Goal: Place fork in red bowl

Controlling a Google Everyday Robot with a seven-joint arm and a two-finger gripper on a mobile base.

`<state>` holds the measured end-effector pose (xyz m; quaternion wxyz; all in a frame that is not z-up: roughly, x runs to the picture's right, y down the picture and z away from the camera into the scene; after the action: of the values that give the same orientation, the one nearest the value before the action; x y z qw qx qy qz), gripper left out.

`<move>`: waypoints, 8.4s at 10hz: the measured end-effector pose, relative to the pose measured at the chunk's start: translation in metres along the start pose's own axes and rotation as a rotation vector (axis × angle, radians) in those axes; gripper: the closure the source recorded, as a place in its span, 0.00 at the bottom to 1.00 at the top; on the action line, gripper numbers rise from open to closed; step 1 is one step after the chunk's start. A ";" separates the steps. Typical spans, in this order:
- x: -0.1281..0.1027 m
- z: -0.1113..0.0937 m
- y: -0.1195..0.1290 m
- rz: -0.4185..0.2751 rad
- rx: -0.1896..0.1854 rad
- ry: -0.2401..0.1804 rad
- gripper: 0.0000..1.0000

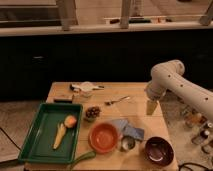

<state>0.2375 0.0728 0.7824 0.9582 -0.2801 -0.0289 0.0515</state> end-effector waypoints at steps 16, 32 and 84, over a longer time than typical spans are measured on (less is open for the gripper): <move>-0.021 0.090 -0.067 0.007 -0.012 -0.122 0.20; -0.001 0.141 -0.083 0.090 -0.076 -0.221 0.20; -0.001 0.040 -0.032 -0.068 -0.081 -0.129 0.95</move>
<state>0.2353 0.0675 0.8335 0.9435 -0.3133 -0.1022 0.0355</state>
